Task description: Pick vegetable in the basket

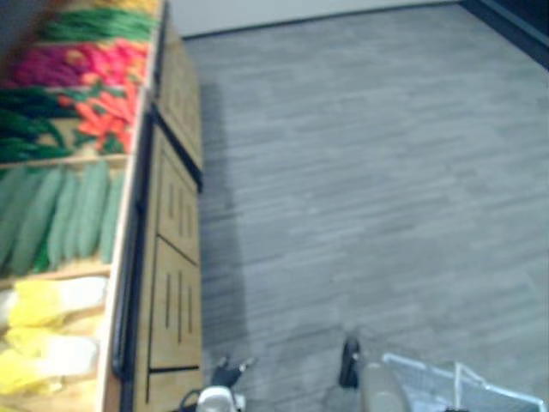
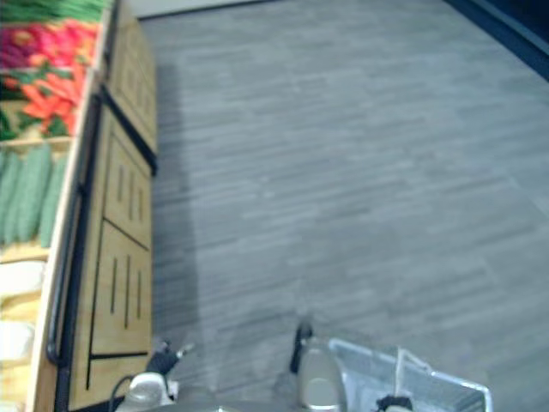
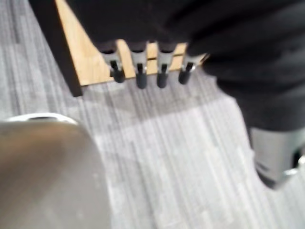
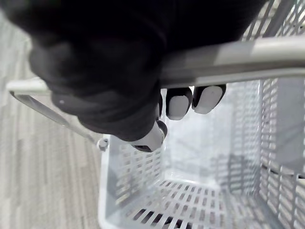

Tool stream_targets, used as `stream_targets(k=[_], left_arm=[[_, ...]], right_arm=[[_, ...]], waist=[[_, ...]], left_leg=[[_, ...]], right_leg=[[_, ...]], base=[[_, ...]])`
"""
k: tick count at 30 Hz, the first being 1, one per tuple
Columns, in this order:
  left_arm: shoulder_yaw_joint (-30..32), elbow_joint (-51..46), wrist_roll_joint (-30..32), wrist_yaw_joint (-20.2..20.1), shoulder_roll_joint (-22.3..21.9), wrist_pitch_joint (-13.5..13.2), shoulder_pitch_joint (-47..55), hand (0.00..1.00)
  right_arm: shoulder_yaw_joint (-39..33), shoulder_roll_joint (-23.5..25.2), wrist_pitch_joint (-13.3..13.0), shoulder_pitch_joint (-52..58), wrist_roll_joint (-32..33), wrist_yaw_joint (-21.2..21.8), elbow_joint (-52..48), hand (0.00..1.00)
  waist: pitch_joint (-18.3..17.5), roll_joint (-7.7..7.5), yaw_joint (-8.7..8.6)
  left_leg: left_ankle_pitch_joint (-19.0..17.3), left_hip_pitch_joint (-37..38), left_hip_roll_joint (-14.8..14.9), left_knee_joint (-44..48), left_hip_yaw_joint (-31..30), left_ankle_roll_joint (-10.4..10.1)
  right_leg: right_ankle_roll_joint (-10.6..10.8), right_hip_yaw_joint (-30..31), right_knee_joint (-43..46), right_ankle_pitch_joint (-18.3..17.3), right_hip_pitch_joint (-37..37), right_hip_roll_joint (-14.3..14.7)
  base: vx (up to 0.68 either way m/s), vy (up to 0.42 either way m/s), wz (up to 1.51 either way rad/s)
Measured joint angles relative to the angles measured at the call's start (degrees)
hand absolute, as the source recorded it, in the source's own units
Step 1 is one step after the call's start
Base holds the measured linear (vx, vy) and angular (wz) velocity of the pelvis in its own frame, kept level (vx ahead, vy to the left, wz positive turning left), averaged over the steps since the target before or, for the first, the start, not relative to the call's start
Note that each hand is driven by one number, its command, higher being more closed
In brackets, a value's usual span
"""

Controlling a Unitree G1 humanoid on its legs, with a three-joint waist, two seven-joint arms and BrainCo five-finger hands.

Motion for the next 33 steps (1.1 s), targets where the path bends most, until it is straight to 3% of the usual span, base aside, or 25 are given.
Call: stream_targets(k=[1, 3, 4, 5, 6, 7, 8, 9, 10, 11, 12, 13, 15, 16, 18, 20, 21, 22, 26, 28, 29, 32, 33], left_arm=[[-0.12, -0.57, -0.88, 0.1, -0.2, -0.01, 0.0, 0.0], [-0.5, -1.5, -1.58, 0.37, -0.62, 0.02, 0.08, 0.0], [-0.88, -1.66, -1.55, 0.28, -0.6, 0.06, 0.21, 0.0], [-1.11, -1.65, -1.53, 0.3, -0.52, 0.11, 0.14, 0.0], [-0.26, -1.78, -1.59, 0.29, -1.18, 0.01, 0.24, 0.0], [1.46, -1.85, -1.68, 0.28, -2.01, -0.05, 0.23, 0.0], [1.54, -1.51, -1.73, 0.32, -2.14, 0.08, 0.07, 0.0], [1.17, -0.92, -1.61, 0.07, -1.94, 0.24, -0.24, 0.0], [1.02, -1.1, -1.7, -0.19, -1.61, 0.0, -0.09, 0.0], [0.85, -0.97, -1.58, -0.23, -1.12, 0.15, -0.03, 0.0], [0.04, -0.63, -1.5, -0.24, 0.15, 0.44, 0.09, 0.0], [-0.37, -0.51, -1.49, -0.21, 0.91, 0.66, 0.35, 0.0], [-0.79, 0.67, -1.34, -0.21, 2.37, 1.15, 2.16, 0.0], [-0.85, 0.62, -1.28, -0.21, 2.34, 1.42, 2.2, 0.0], [-1.08, 0.73, -1.02, -0.23, 2.45, 1.62, 2.61, 0.0], [-1.26, 0.76, -0.92, -0.29, 3.33, 1.61, 2.53, 0.0], [-1.19, 1.06, -0.92, -0.27, 4.35, 1.59, 2.04, 0.0], [-1.28, 1.65, -0.92, -0.42, 3.78, 1.63, 1.86, 0.0], [2.24, 1.6, -0.95, -0.52, 2.55, 1.55, 2.08, 0.0], [3.51, 1.55, -1.05, -0.51, 1.93, 1.54, 2.04, 0.0], [3.62, 1.64, -1.11, -0.53, 1.14, 1.65, 2.06, 0.0], [3.29, 1.54, -1.28, -0.42, 0.67, 1.72, 1.53, 0.0], [3.37, 1.47, -1.67, -0.21, 0.96, 1.82, 1.5, 0.0]], right_arm=[[0.34, -0.19, 0.06, -0.2, -0.37, 0.01, 0.26, 1.0], [2.53, -0.7, -0.03, -1.04, -0.49, 0.3, 0.33, 1.0], [2.85, -0.43, -0.11, -1.78, -0.77, 0.35, 0.32, 1.0], [3.04, -0.06, -0.41, -1.78, -1.13, 0.39, 0.18, 1.0], [3.06, -0.41, -0.97, -2.19, -1.59, 0.57, -0.03, 1.0], [2.76, -1.21, -0.98, -2.64, -1.64, 0.52, 0.2, 1.0], [1.13, -2.24, -0.97, -3.25, -2.27, 0.5, 0.02, 1.0], [0.67, -2.83, -0.73, -3.37, -2.66, 0.04, 0.07, 1.0], [0.71, -3.99, -0.91, -2.89, -2.67, 0.06, -0.14, 1.0], [1.03, -4.24, -0.94, -2.89, -2.67, 0.05, -0.13, 1.0], [1.55, -4.06, -1.1, -3.37, -2.64, 0.1, -0.15, 1.0], [2.04, -3.59, -1.36, -3.79, -2.65, 0.24, -0.5, 1.0], [3.22, -2.18, -2.52, -4.51, -2.65, 0.98, -1.6, 1.0], [3.42, -2.2, -2.67, -4.36, -2.63, 1.11, -1.63, 1.0], [3.5, -2.16, -2.84, -4.1, -2.61, 1.14, -1.62, 1.0], [3.49, -1.92, -2.85, -4.34, -2.59, 1.16, -1.58, 1.0], [2.92, -1.36, -2.88, -4.33, -2.56, 1.19, -1.4, 1.0], [2.31, -1.31, -2.82, -4.57, -2.57, 1.19, -1.18, 1.0], [0.57, -0.95, -2.54, -5.41, -2.54, 1.22, -1.42, 1.0], [-0.36, -0.13, -2.39, -5.39, -2.51, 1.23, -1.45, 1.0], [-0.89, 0.27, -2.25, -4.89, -2.31, 1.2, -1.39, 1.0], [-0.93, 0.36, -2.06, -3.51, -1.19, 1.01, -1.31, 1.0], [-0.82, 0.2, -2.05, -3.5, -0.48, 1.03, -1.32, 1.0]], waist=[[0.0, -0.07, 0.54], [-0.43, 0.59, 1.24], [-0.64, 0.23, 1.33], [-1.26, -0.7, 0.9], [-1.73, -0.54, 1.49], [-1.76, -0.47, 1.92], [-1.74, -0.47, 1.97], [-1.59, -0.85, 1.95], [-1.58, -1.87, 2.12], [-1.72, -2.27, 2.11], [-1.96, -2.18, 2.02], [-1.93, -2.32, 2.16], [-2.0, -2.64, 2.04], [-2.01, -2.61, 1.92], [-1.91, -2.95, 1.72], [-1.95, -3.96, 1.55], [-1.75, -4.8, 1.22], [-1.7, -4.19, 1.49], [-2.3, -1.43, 2.67], [-2.38, -1.3, 2.73], [-2.32, -1.26, 2.46], [-2.25, -1.34, 2.5], [-2.5, -1.17, 2.72]], left_leg=[[-0.58, -1.33, -1.28, -1.82, 2.05, 0.93], [3.46, -5.32, -5.34, -13.64, 11.39, 3.53], [5.57, -5.52, -5.5, -19.15, 23.51, 9.23], [5.86, -4.58, -5.84, -21.78, 28.39, 10.71], [4.59, -4.84, -7.14, -24.1, 32.53, 12.64], [3.44, -4.71, -8.66, -26.03, 32.6, 13.56], [3.03, -3.45, -12.1, -30.71, 29.09, 14.81], [3.61, -2.4, -13.86, -32.15, 26.79, 15.04], [4.02, 0.04, -16.59, -34.81, 22.25, 15.46], [3.55, 1.13, -17.44, -35.32, 18.63, 15.82], [3.23, 2.05, -17.23, -35.36, 14.7, 15.51], [3.32, 2.29, -17.05, -35.59, 12.76, 15.3], [4.69, 3.15, -16.41, -36.9, 5.18, 13.23], [4.97, 3.15, -16.29, -37.28, 2.78, 12.78], [6.47, 2.92, -16.37, -39.28, -6.53, 10.33], [7.33, 2.62, -16.79, -40.39, -13.26, 8.07], [7.74, 2.08, -17.51, -40.87, -17.37, 5.87], [8.04, 2.0, -16.3, -41.07, -18.9, 5.47], [10.01, 3.25, -10.76, -44.22, -18.5, 3.16], [10.52, 3.21, -9.68, -43.52, -15.27, 3.01], [10.59, 3.11, -8.81, -41.56, -7.77, 3.11], [10.96, 4.32, -8.75, -40.42, 7.41, 4.09], [11.24, 4.32, -9.7, -40.85, 7.68, 4.48]], right_leg=[[0.15, -1.36, -1.39, 0.02, 1.9, -0.21], [0.61, -6.51, -3.65, -0.4, 5.59, -0.33], [1.0, -11.01, -2.83, -2.12, 7.32, -0.97], [1.24, -14.56, -1.5, -3.56, 7.66, -2.53], [2.2, -19.13, 0.99, -5.55, 8.03, -3.47], [3.24, -22.22, 3.8, -7.56, 8.69, -4.77], [3.97, -23.34, 11.21, -9.34, 9.29, -7.95], [4.02, -22.92, 15.82, -9.38, 9.66, -10.24], [2.88, -18.57, 26.81, -7.47, 8.46, -14.28], [2.4, -12.53, 34.2, -4.38, 6.02, -15.59], [3.69, -4.83, 36.54, -6.41, 3.06, -13.12], [3.67, -2.09, 36.02, -7.84, 1.63, -11.56], [2.72, 6.81, 28.45, -8.98, -2.64, -6.52], [2.83, 9.15, 25.28, -8.91, -3.2, -5.31], [5.03, 20.94, 11.44, -7.52, -4.81, -1.06], [6.52, 30.81, 1.79, -5.57, -4.58, 0.4], [8.02, 31.59, 1.33, 0.04, -3.73, 0.73], [7.05, 29.57, 2.17, -1.06, -3.6, 1.61], [2.56, 21.17, 3.93, -3.69, -1.31, 5.34], [1.89, 19.2, 3.74, -4.09, 0.09, 5.57], [1.85, 17.07, 2.47, -4.09, 2.55, 5.01], [1.83, 15.5, 1.7, -4.17, 5.31, 3.39], [2.13, 15.64, 1.23, -4.34, 5.51, 2.81]], base=[[0.31, -0.207, 1.08], [0.25, -0.145, 1.2], [0.32, -0.131, 1.77], [0.36, -0.148, 2.32], [0.3, -0.114, 2.12], [0.32, -0.039, 2.19], [0.28, 0.013, 1.88], [0.29, 0.025, 2.16], [0.27, -0.022, 1.94], [0.36, -0.11, 2.08], [0.35, -0.155, 1.54], [0.33, -0.212, 1.6], [0.3, -0.234, 1.66], [0.33, -0.33, 1.78], [0.3, -0.39, 2.04], [0.22, -0.439, 2.02], [0.2, -0.483, 1.86], [0.19, -0.431, 1.47], [0.15, -0.3, 0.8], [0.12, -0.183, 0.6], [0.13, -0.138, 0.63], [0.05, -0.012, 0.47], [-0.01, 0.063, 0.14]])
